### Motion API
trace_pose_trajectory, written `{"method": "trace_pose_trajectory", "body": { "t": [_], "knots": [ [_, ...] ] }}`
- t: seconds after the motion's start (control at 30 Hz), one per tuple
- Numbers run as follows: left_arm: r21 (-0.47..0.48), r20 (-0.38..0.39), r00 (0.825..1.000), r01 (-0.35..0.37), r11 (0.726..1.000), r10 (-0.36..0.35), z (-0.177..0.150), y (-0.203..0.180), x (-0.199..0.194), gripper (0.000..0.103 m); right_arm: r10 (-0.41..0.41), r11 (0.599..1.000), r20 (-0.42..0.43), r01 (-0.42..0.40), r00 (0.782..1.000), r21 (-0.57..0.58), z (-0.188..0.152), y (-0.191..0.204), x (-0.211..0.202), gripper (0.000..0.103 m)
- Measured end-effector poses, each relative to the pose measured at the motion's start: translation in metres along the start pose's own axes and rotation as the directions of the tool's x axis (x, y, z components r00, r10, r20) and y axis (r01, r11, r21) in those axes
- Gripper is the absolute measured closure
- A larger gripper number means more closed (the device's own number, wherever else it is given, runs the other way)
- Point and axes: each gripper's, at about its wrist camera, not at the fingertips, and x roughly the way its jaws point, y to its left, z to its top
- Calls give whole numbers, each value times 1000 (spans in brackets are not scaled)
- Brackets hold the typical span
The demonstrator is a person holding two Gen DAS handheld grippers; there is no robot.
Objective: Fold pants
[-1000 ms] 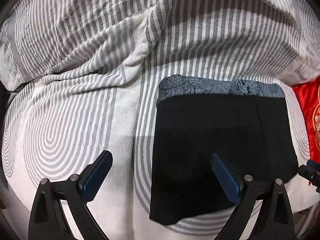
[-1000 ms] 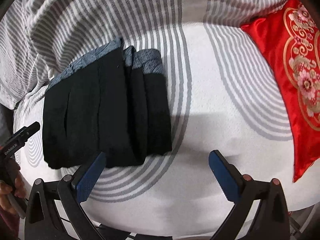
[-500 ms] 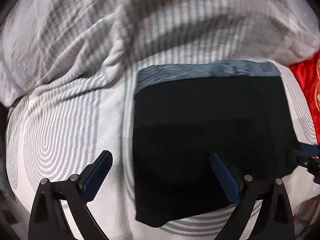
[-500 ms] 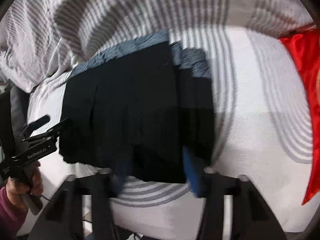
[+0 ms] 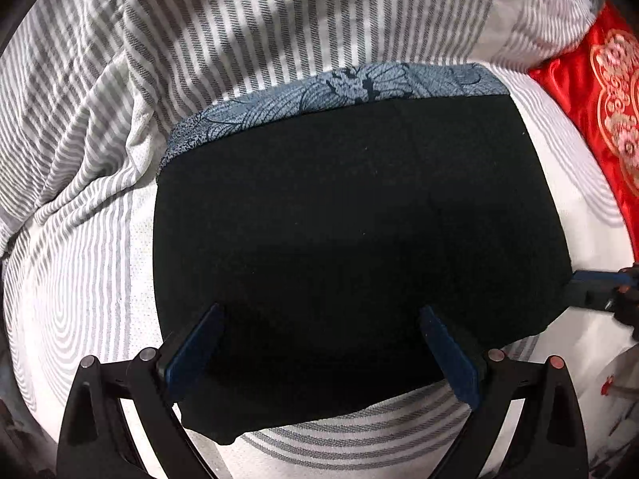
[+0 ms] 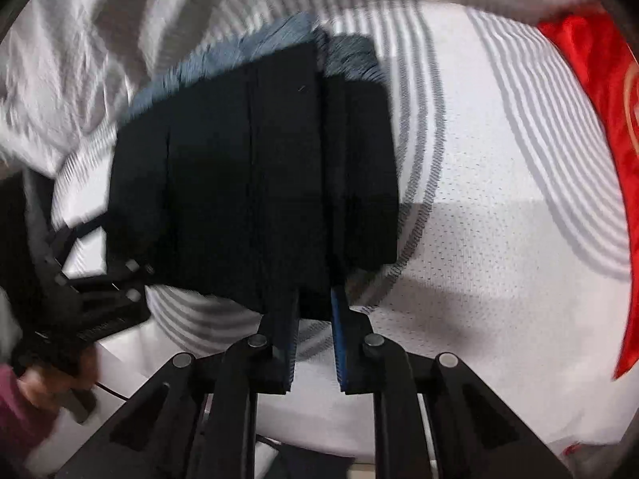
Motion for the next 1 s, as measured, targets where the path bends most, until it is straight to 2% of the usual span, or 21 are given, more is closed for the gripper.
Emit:
{"method": "trace_pose_trajectory", "body": {
  "t": [0.03, 0.07, 0.1, 0.13, 0.2, 0.3, 0.37, 0.4, 0.43, 0.5, 0.63, 0.73, 0.8, 0.9, 1.0],
  "knots": [
    [-9, -2, 1000, 9, 1000, -9, 1, 3, -1, 4, -4, 1000, 24, 4, 1000, 6, 4, 2, -7, 76],
    [-13, -1, 1000, 8, 1000, -8, 1, 3, -2, 4, -4, 1000, 46, 4, 999, -1, 8, 5, -13, 57],
    [-17, 5, 1000, 11, 1000, -11, 1, 5, -4, 4, -6, 1000, 76, 8, 997, -19, 13, 10, -20, 45],
    [-22, 18, 1000, 12, 1000, -12, 1, 7, -9, 4, -16, 999, 101, 20, 995, -42, 19, 18, -24, 27],
    [-27, 53, 999, -9, 1000, 10, 2, 14, -17, 4, -28, 995, 124, 39, 992, -90, 30, 29, -24, 25],
    [-78, 78, 997, -7, 997, 13, 2, 30, -28, 4, -35, 990, 111, 49, 993, -130, 43, 41, -9, 25],
    [-125, 82, 997, 8, 992, 2, 3, 45, -31, 4, -84, 985, 54, 91, 995, -146, 47, 39, 14, 25],
    [-142, 74, 997, 9, 990, 2, 3, 52, -30, 4, -120, 983, -4, 118, 993, -144, 46, 36, 30, 25],
    [-160, 56, 998, 4, 987, 5, 3, 59, -28, 4, -114, 986, -31, 110, 993, -129, 45, 30, 41, 24],
    [-181, 32, 999, 3, 983, 3, 4, 73, -26, 4, -76, 990, -3, 75, 997, -121, 44, 27, 37, 23],
    [-204, 26, 999, -17, 979, 22, 5, 92, -29, 4, 49, 995, 3, -48, 999, -86, 44, 7, 16, 22],
    [-217, 19, 999, 33, 976, -29, 11, 110, -28, 4, 104, 994, 21, -103, 994, -28, 49, -19, 3, 22],
    [-218, 23, 995, 95, 971, -92, 18, 121, -23, 4, 162, 986, 33, -163, 986, 27, 54, -39, -1, 22],
    [-193, 36, 987, 162, 968, -159, 28, 134, -14, 4, 260, 962, 37, -262, 965, 72, 60, -61, 2, 22],
    [-139, 4, 973, 228, 964, -230, 35, 134, 3, 4, 336, 939, 6, -336, 942, 80, 64, -72, 16, 22]
  ]
}}
